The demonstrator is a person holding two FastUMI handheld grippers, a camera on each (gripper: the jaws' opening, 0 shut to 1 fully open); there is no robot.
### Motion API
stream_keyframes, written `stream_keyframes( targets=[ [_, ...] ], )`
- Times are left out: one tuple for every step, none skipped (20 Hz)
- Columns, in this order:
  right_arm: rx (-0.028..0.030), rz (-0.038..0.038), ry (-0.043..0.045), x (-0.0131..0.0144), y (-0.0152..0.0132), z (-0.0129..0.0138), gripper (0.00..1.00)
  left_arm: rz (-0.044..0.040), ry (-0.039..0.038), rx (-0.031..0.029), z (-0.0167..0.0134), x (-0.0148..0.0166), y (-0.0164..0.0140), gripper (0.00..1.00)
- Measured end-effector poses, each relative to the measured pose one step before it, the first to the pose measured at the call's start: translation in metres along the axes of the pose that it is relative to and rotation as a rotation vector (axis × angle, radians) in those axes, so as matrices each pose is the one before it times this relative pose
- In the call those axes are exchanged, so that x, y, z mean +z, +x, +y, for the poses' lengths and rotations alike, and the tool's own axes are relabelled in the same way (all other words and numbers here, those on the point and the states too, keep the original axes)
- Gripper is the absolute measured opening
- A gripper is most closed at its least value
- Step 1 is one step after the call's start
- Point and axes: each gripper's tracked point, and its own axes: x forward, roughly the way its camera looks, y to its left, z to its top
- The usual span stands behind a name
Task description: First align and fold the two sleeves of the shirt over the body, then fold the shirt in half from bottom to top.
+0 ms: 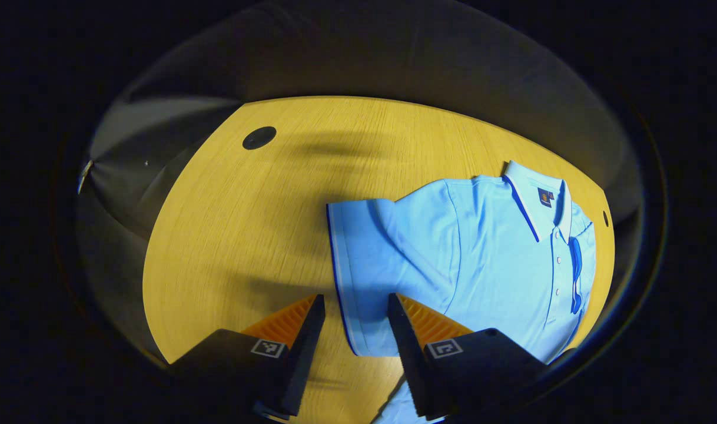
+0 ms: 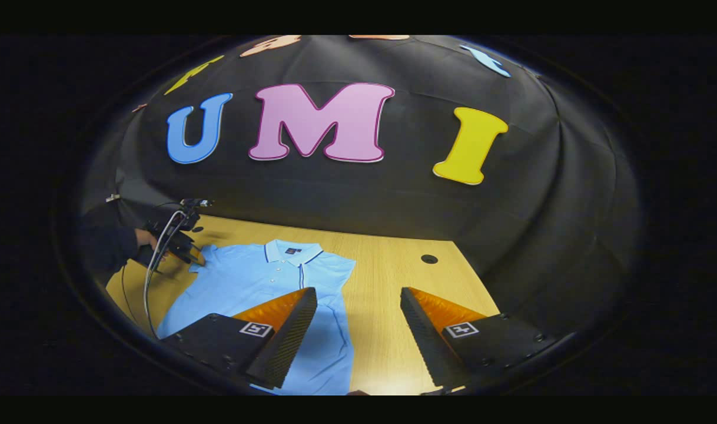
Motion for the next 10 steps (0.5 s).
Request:
stream_keyframes(
  targets=[
    [0.01102, 0.00557, -0.00706, -0.00246, 0.00232, -0.00269, 0.9, -0.00074, -0.00236, -0.00075, -0.00225, 0.00026, -0.00088, 0.59],
    [0.01754, 0.00461, -0.00414, -0.00238, 0.00141, -0.00048, 0.9, -0.00198, 0.00231, -0.00253, -0.00262, -0.0002, -0.00155, 0.54],
    [0.01104, -0.00095, -0.00757, 0.0001, 0.00175, -0.00213, 0.9, -0.00362, -0.00101, -0.00141, -0.00298, -0.00034, -0.00047, 0.51],
    [0.01502, 0.00094, -0.00445, -0.0004, 0.00164, -0.0007, 0.9, -0.0153, -0.00823, -0.00165, -0.00305, 0.00185, 0.00056, 0.31],
    [0.00909, -0.00141, -0.00483, -0.00015, 0.00123, -0.00171, 0.9, -0.01177, -0.01359, 0.00635, -0.00013, 0.0028, -0.00008, 0.19],
    [0.01598, -0.00046, -0.00419, -0.001, 0.00025, -0.00118, 0.9, -0.01517, -0.01073, -0.00187, -0.00066, -0.00012, -0.0006, 0.11],
    [0.00358, -0.00219, -0.00349, 0.00025, -0.00026, -0.00251, 0.9, -0.00864, -0.01535, -0.01694, -0.00295, 0.00101, -0.00012, 0.07],
    [0.0097, -0.00053, 0.0025, -0.00038, -0.00017, -0.00124, 0.9, -0.00606, -0.01422, -0.02859, -0.0043, -0.0011, -0.00087, 0.07],
    [-0.00088, -0.00252, 0.00125, -0.00006, 0.00056, -0.00231, 0.9, -0.00605, -0.01642, -0.0206, -0.00315, 0.0009, -0.00348, 0.07],
    [0.00291, -0.00267, 0.00146, 0.00022, -0.00058, -0.00179, 0.9, -0.01667, -0.00363, -0.01411, 0.00005, 0.00168, -0.00192, 0.06]
  ],
)
